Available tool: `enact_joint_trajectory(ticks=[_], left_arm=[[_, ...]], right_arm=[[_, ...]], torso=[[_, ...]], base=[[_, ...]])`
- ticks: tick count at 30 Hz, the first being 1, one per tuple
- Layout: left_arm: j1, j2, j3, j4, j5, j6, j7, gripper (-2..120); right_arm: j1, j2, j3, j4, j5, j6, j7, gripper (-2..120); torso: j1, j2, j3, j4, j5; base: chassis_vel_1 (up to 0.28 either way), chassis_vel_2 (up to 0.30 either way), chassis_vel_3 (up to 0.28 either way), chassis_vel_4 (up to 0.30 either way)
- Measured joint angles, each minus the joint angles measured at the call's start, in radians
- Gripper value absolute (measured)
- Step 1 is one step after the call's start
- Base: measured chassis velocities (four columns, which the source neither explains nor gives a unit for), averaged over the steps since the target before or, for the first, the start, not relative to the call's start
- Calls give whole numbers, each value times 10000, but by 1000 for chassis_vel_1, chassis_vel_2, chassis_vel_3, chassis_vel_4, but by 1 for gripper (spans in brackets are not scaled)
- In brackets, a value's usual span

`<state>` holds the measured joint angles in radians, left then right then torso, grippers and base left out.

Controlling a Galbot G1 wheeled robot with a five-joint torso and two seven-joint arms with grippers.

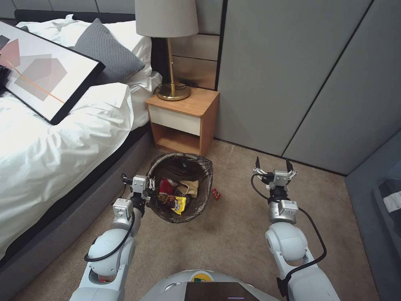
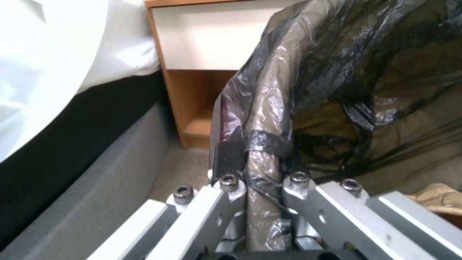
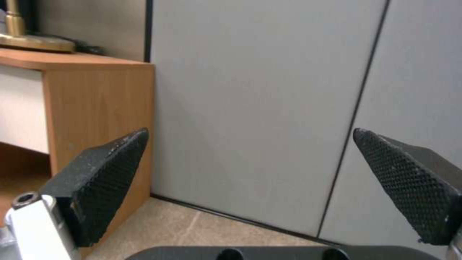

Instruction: Pick up the trash bin, then pick up the garbage from the floor and place it into the trash bin.

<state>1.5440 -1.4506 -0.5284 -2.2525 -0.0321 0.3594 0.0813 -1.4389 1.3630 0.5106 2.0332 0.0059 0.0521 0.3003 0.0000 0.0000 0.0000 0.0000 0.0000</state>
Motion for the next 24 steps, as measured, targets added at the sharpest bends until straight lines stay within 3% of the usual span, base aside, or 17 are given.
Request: enact_joint_trajectory(ticks=[24], left_arm=[[48,3,-50,-184,-84,64,-9,2]], right_arm=[[60,-127,-180,-161,-36,-379,25,100]], torso=[[0,-1,0,-1,0]], base=[[0,0,0,0]])
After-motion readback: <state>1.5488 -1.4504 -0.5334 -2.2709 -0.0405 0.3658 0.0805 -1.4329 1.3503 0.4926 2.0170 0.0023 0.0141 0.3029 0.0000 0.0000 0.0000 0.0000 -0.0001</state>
